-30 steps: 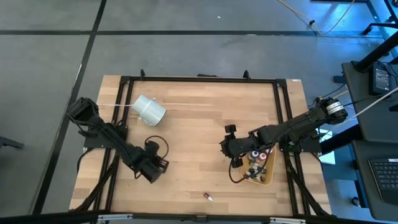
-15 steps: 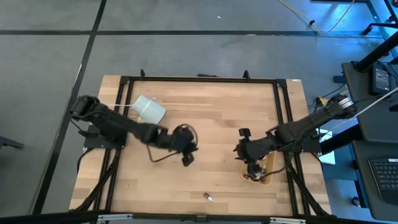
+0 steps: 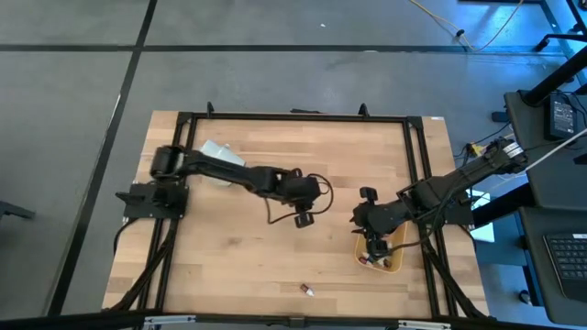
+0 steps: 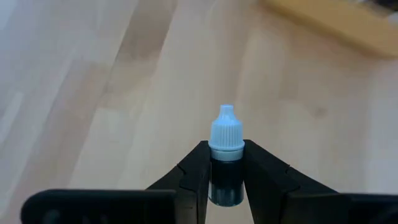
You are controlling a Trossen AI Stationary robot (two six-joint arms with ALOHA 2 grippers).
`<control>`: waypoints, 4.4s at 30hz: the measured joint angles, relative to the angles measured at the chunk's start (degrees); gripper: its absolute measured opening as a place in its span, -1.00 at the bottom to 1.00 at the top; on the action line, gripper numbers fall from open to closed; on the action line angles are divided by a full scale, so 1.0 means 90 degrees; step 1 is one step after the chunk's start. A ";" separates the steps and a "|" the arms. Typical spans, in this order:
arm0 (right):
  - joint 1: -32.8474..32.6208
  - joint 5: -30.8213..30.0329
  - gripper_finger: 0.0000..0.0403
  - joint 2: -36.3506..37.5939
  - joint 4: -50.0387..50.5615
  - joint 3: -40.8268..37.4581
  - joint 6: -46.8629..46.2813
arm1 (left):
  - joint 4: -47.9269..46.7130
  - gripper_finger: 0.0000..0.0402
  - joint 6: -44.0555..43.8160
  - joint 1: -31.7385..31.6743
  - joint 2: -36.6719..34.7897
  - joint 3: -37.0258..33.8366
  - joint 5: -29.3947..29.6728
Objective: Pick & Place food coloring
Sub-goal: Put the small black food coloring bottle into the yellow bin
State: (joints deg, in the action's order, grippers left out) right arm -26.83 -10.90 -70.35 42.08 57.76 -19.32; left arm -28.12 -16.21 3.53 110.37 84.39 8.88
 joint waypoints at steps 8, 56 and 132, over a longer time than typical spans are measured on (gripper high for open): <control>0.0000 -0.0001 -0.26 -0.0005 0.0025 0.0000 0.0004 | 0.0050 -0.60 0.0106 -0.0192 0.0902 0.0227 -0.0551; 0.0002 -0.0009 -0.26 -0.0205 -0.1221 0.0000 0.1627 | -0.0995 -0.03 0.0847 0.0251 0.0138 -0.0030 -0.0605; 0.0773 0.0323 -0.65 -0.2375 -0.0274 0.0984 0.0164 | 0.6810 -0.02 0.0671 0.0729 -0.4598 -0.6517 -0.0767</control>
State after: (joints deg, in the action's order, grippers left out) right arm -19.87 -7.99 -91.72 39.61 66.61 -17.84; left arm 33.17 -10.17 10.09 68.99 25.74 1.98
